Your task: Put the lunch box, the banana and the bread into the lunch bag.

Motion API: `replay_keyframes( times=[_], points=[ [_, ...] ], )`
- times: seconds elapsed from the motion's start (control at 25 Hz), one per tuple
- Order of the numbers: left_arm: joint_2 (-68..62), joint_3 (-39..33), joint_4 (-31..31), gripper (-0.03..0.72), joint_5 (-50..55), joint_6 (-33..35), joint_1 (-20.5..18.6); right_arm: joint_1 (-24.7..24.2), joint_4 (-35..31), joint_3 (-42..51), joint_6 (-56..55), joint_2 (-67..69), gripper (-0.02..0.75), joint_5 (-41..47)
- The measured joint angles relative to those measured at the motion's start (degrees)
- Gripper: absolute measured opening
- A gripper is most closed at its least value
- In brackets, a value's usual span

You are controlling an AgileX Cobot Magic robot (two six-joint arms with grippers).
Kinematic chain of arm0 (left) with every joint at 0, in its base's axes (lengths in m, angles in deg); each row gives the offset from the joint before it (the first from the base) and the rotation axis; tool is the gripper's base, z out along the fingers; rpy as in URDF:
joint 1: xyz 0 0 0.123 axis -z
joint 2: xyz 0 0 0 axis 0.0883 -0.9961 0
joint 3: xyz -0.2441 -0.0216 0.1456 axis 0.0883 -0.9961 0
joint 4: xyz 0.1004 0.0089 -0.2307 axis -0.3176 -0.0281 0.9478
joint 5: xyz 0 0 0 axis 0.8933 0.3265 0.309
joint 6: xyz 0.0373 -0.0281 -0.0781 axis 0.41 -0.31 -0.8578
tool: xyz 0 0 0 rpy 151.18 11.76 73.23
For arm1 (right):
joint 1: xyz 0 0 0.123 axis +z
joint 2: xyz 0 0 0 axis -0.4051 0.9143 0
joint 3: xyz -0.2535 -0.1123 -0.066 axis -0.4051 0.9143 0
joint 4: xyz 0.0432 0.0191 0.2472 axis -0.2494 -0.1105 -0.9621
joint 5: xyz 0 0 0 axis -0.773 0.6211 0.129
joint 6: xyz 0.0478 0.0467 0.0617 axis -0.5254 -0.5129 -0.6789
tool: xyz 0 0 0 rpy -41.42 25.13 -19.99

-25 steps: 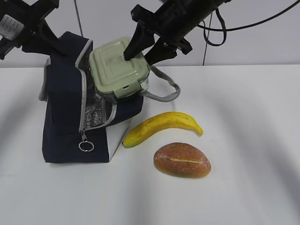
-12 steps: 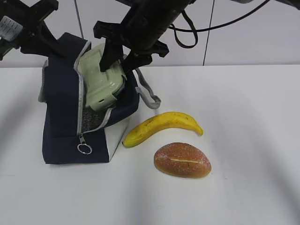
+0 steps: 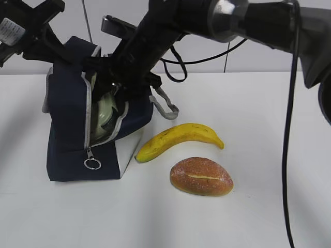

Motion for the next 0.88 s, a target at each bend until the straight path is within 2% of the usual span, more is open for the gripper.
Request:
replay_keyframes(
  times=[0.24,0.56,0.88],
  points=[
    [0.0,0.0,-0.58,-0.003,0.12,0.09,0.0,1.61,-0.13,-1.94,-0.37,2.36,0.37,-2.38],
    [0.0,0.0,-1.21,-0.003,0.32,0.26,0.0,1.69,-0.02,-3.2,-0.51,3.03,0.46,-2.57],
    [0.0,0.0,-1.88,-0.003,0.33,0.37,0.0,1.69,12.55,-14.1,-0.51,3.03,0.468,11.9]
  ],
)
